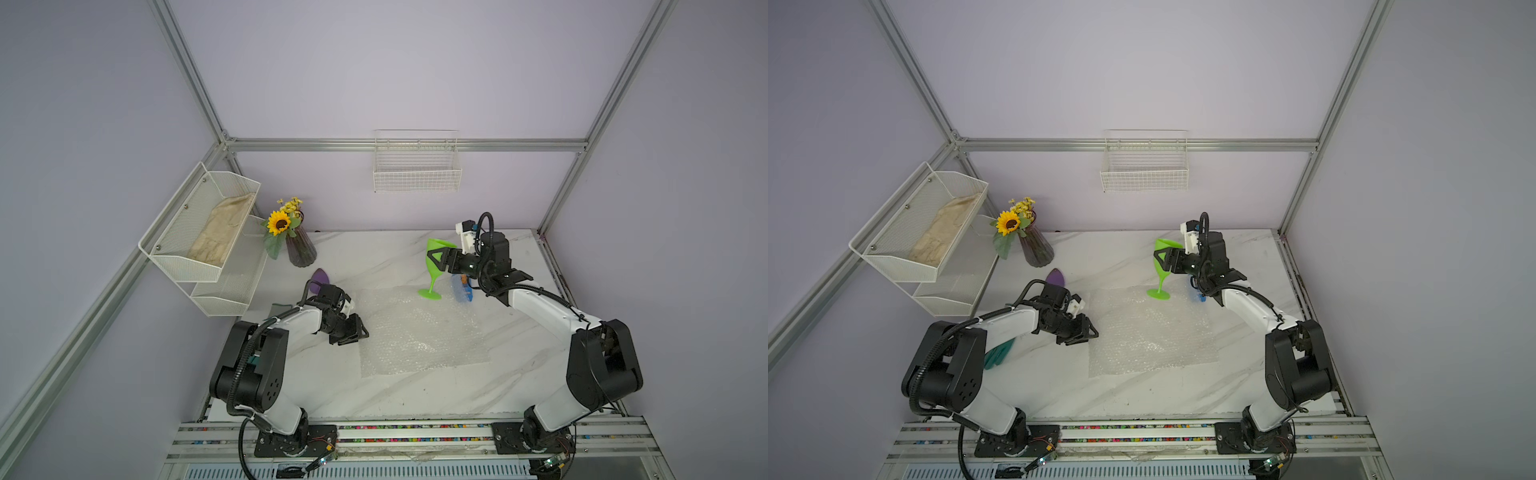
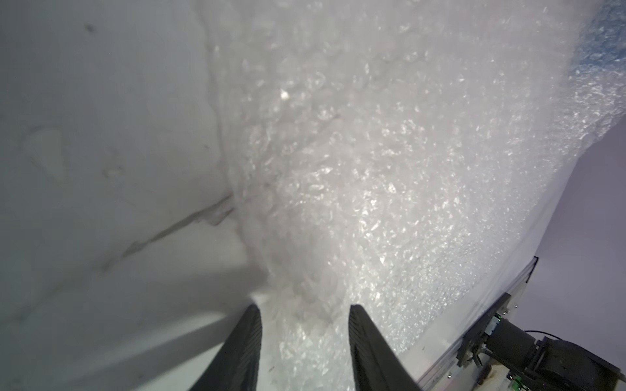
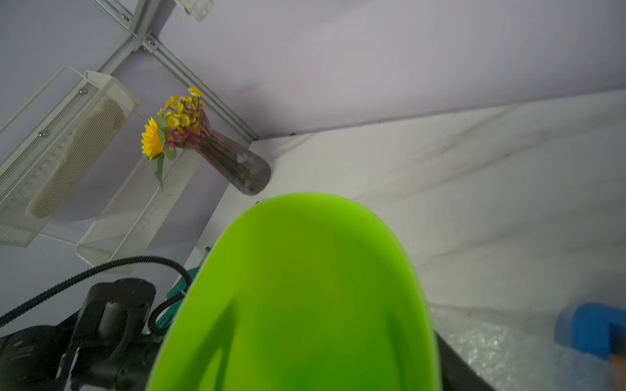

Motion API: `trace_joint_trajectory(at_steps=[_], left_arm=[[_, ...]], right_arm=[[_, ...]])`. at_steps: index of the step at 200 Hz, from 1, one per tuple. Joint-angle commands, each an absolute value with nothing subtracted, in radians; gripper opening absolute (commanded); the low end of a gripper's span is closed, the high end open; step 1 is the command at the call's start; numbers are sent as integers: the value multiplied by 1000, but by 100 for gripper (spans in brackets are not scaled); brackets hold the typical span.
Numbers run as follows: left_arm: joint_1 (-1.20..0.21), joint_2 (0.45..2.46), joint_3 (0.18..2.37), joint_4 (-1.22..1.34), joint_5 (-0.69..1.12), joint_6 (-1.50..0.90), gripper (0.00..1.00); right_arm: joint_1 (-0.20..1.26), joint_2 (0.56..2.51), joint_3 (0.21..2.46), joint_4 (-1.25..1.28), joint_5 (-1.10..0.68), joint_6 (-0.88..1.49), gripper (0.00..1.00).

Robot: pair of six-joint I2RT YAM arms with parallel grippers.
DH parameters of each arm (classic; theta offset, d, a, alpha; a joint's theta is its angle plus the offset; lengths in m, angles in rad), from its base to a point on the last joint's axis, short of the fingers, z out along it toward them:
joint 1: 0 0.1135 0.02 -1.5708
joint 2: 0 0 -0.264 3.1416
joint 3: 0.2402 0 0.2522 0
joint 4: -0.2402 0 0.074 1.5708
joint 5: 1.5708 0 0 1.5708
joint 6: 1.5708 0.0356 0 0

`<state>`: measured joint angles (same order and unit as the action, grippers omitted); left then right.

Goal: Wrap wine glasses in bubble wrap
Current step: Pick up the bubble wrap from the center of the board.

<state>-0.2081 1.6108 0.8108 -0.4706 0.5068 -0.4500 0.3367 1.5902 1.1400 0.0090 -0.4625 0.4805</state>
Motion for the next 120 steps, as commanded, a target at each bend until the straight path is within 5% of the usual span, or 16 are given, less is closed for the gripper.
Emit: trace_joint_trajectory(at_steps=[1,32,120], left_arm=[[-187,1645,830,-480,510,-417,24],[-158,1568,863,-618,433,-397,0],[-115,1484,1070,-965,408,-243,0]], right_arm=[[384,1567,1144,-181,-504,621,66],[453,1625,1169,-280,-570,656,62],[662,1999,1368,-294,-634,740,58]])
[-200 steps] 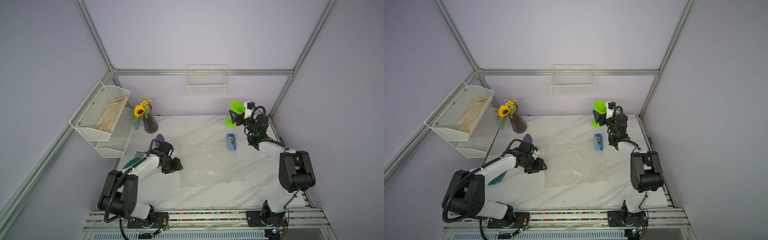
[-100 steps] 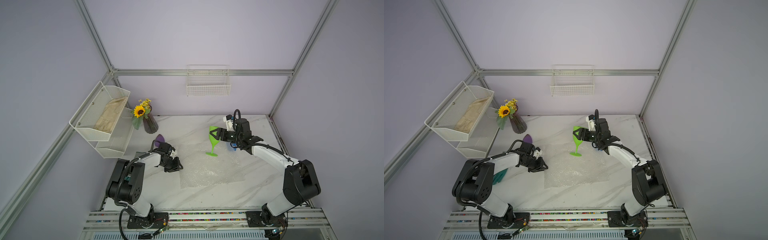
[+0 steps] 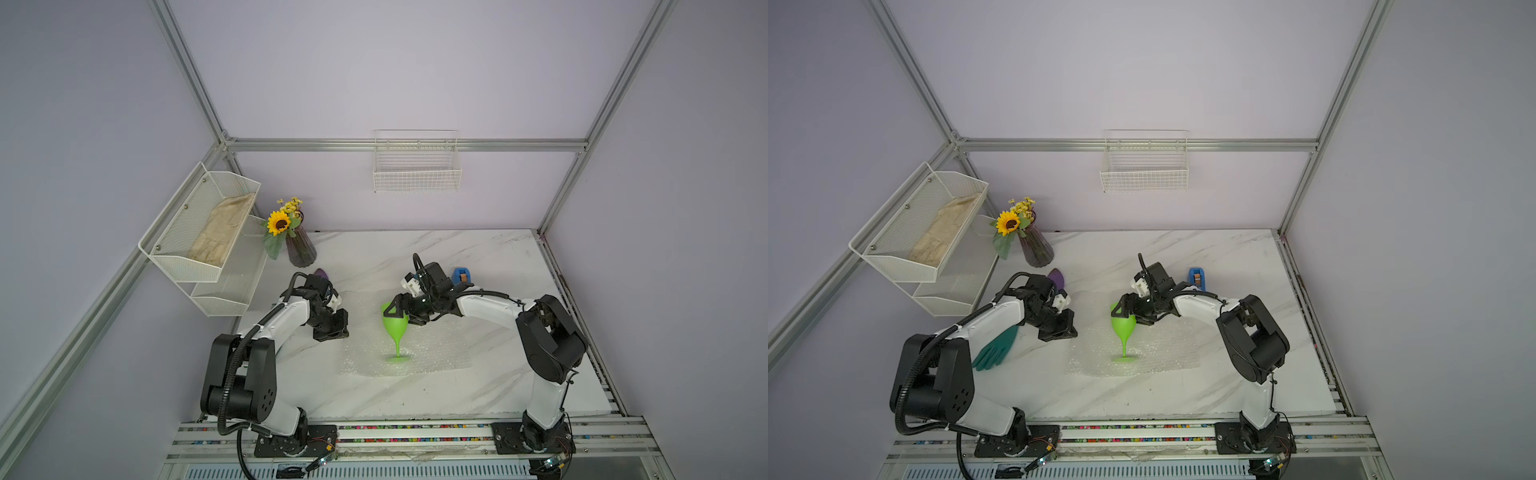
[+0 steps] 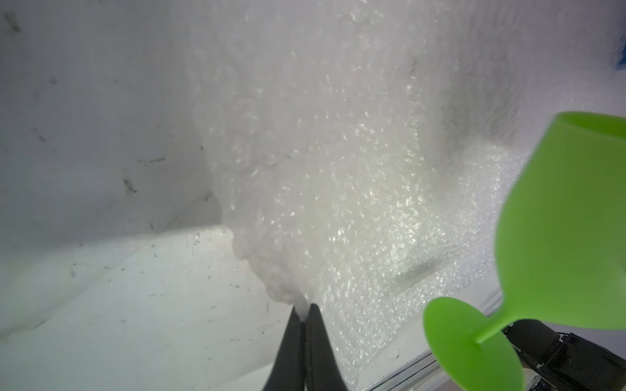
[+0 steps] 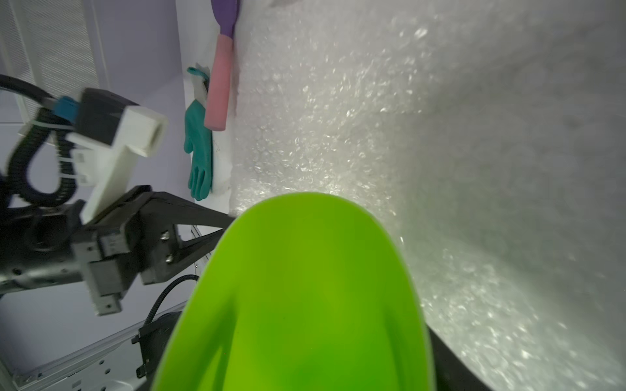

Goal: Wrap wine glasses in bubble wrap
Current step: Pick up the bubble wrap from the center of the board, then place the wine glass on the bubble wrap.

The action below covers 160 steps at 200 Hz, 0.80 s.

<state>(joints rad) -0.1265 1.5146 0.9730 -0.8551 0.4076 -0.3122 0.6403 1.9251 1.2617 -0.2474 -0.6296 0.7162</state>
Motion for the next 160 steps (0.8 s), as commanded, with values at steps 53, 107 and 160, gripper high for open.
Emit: trace_joint_trajectory(at_steps=[53,107,160], left_arm=[[-109,1478,1176,-1098,368,-153,0],[-108,1507,1228,-1156,359,-97,0],[-106,1526,1245,-1173,323,-75,0]], right_arm=[[670,2093,1431,-322,-559,759,60],[666,2092,1472,-311,-604,787,64],[663,2118,1499,-325,-663,802,64]])
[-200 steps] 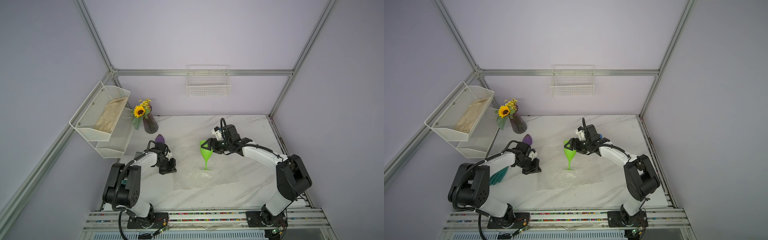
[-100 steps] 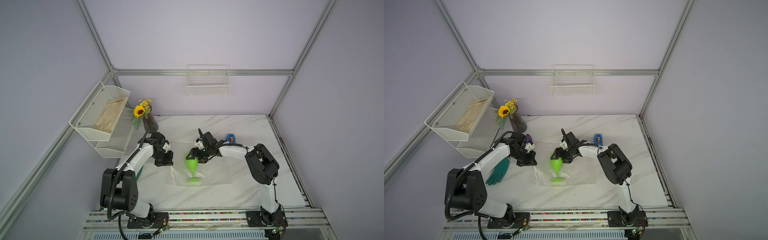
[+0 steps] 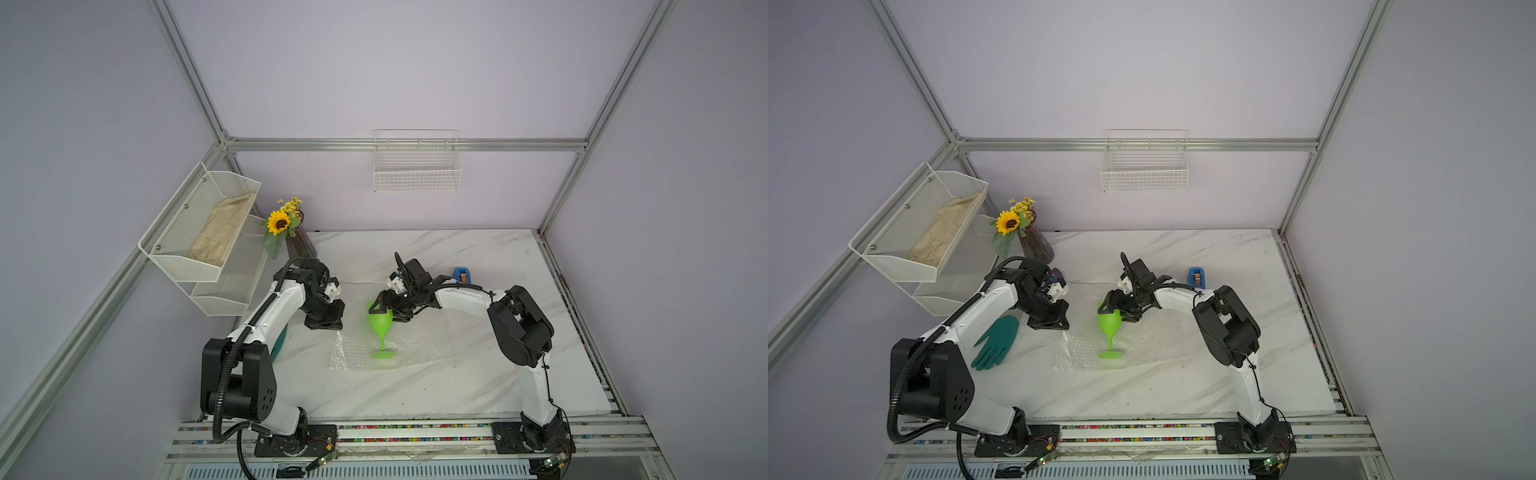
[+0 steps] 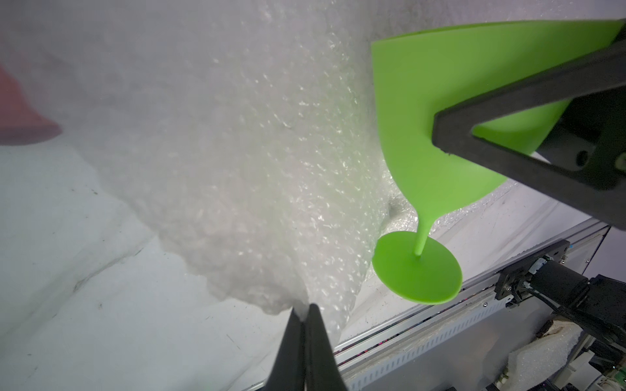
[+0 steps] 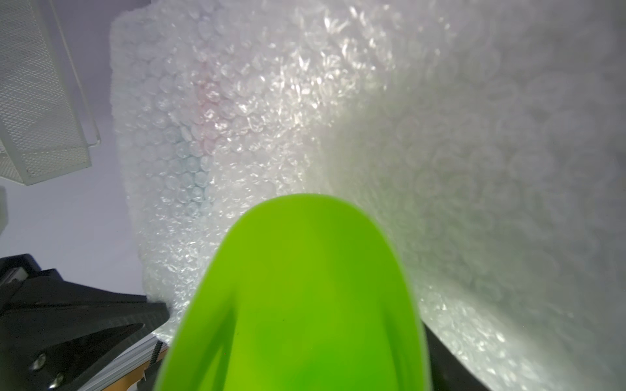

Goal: Wrap wine glasses in bubble wrap
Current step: Place the wine glass on the bubble wrap.

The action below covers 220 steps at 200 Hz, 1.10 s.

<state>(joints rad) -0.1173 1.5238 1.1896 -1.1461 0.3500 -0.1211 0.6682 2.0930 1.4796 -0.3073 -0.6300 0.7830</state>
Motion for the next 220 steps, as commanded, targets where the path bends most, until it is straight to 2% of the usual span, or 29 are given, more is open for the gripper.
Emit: trace_joint_trajectory(at_steps=[1,38,75,93,114,142,182,220], left_arm=[[-106,1525,1246,-1173,323,-75,0],[-106,1529,1266,-1185,313,-63,0],[-106,1525,1294,-1185,382,-53,0],[-109,1531,1321,-1183,433,-52,0],[-120,1537,1350,-1177,472,-69,0],[-147,1554,1385,-1176,475,-90,0],[-216,1596,1436,-1176,463,-118,0],[-279,1647,1493,-1178,436,-157,0]], right_arm=[[663,2119,1499,-325,-664,801,64],[661,2146,1513,-356,-617,780,65],[662,2209,1585,-456,-581,674,70],[663,2215,1592,-449,-609,658,76],[661,2189,1597,-458,-582,658,90],[641,2109,1557,-489,-531,679,97],[603,1992,1462,-500,-508,670,97],[578,1959,1418,-528,-497,651,97]])
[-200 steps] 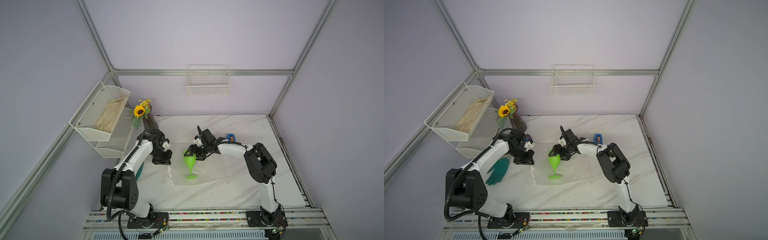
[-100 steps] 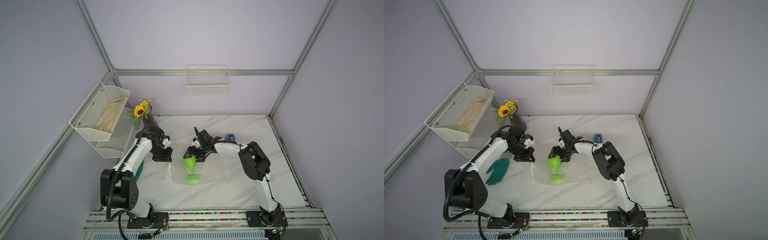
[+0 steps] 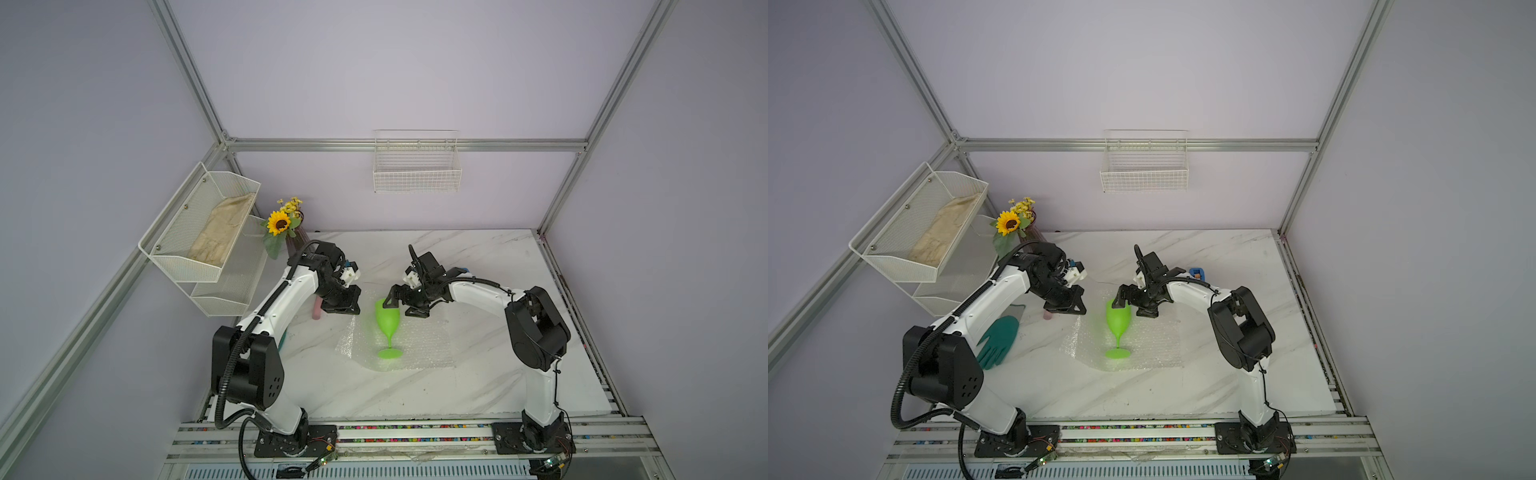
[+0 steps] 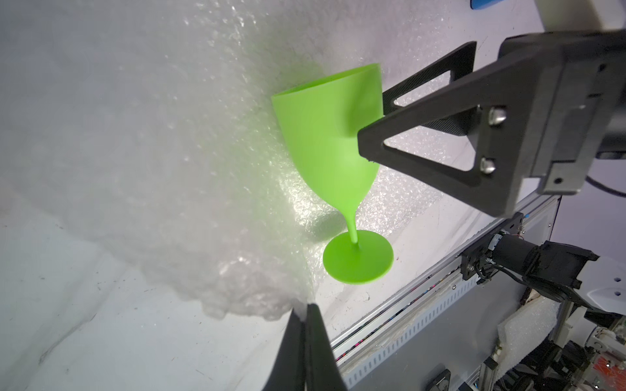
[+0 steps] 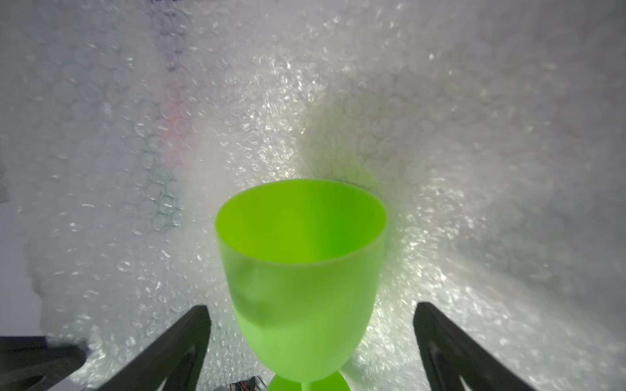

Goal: Wrap wine glasses in bubble wrap
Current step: Place the wine glass on the bubble wrap, then wrap the wine glass in bubble wrap.

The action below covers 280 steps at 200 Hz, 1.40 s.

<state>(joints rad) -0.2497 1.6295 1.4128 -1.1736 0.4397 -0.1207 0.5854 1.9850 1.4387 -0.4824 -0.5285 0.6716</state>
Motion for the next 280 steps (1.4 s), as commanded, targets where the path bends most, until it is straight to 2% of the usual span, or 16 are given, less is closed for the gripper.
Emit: trace_joint_trajectory(at_steps=[1,13,44,69,129,145,169,193,222,280], left_arm=[[-280,1649,1494,-1177,434,-159,0],[-300,1668,1517,-1178,427,-180,0],[-358,1734,1589,-1177,439,-263,0],[-420,1791,1654,-1170,444,-302,0],[-520,1945,1767,-1145,466,-374,0],[-540,1984,1788,-1138,472,-384,1],[-566,2033,1805,-1127,483,-391,2],[-585,2069,1821,-1122,495,-380,4],[-589,2073,1800,-1109,520,-343,4],[-589,2049,1751,-1085,541,-307,3]], right_arm=[[578,1957,1419,-530,-495,650,97],[577,1935,1403,-538,-474,639,94],[569,1933,1380,-539,-492,612,77],[569,1932,1353,-514,-511,604,70],[529,1868,1268,-495,-507,603,71],[489,1837,1229,-498,-483,599,75],[404,1749,1147,-471,-487,607,75],[370,1684,1090,-352,-595,633,75],[364,1688,1021,-93,-820,728,73],[367,1812,1060,14,-902,749,62]])
